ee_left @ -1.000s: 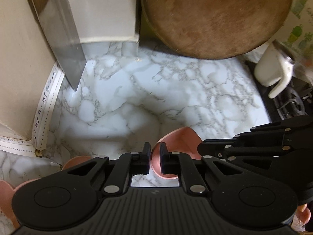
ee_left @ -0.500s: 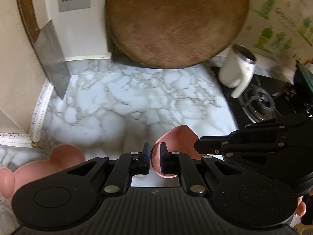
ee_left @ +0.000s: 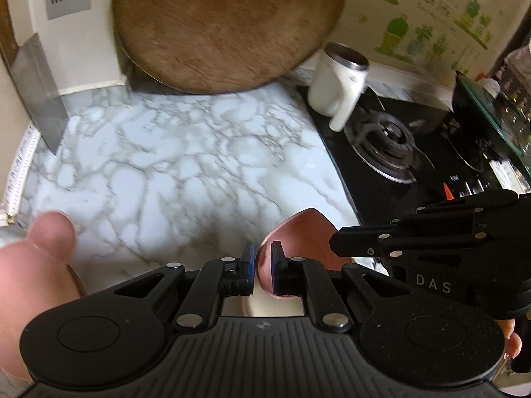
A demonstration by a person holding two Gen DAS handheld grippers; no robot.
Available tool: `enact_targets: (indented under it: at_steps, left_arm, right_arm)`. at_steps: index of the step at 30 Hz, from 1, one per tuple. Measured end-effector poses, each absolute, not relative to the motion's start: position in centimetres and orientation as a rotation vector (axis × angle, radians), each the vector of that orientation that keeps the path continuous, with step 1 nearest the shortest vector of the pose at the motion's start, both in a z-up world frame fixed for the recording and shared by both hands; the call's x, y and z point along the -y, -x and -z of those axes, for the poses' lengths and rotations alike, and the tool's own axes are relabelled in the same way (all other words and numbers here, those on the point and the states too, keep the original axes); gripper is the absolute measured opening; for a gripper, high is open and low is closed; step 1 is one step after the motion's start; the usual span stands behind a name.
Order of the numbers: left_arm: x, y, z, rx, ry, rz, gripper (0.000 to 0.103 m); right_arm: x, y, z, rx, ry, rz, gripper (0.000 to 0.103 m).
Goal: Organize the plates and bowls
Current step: 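Lift the heart-shaped dish with both grippers and carry it over the cream bowl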
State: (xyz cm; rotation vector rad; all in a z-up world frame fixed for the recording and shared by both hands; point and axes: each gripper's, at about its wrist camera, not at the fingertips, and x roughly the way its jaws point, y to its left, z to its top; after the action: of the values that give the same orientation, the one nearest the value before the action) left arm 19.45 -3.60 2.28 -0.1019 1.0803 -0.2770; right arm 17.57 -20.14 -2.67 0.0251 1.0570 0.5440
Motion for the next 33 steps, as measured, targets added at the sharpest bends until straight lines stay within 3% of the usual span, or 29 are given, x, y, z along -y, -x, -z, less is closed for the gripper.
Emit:
enact_targets:
  at_steps: [33]
  left_arm:
    - [7.8,-17.8,3.3,-1.134,-0.144,0.33,0.009]
  right_arm:
    - [18.9,-16.2,7.3,-1.089,0.134,-0.487,0.005]
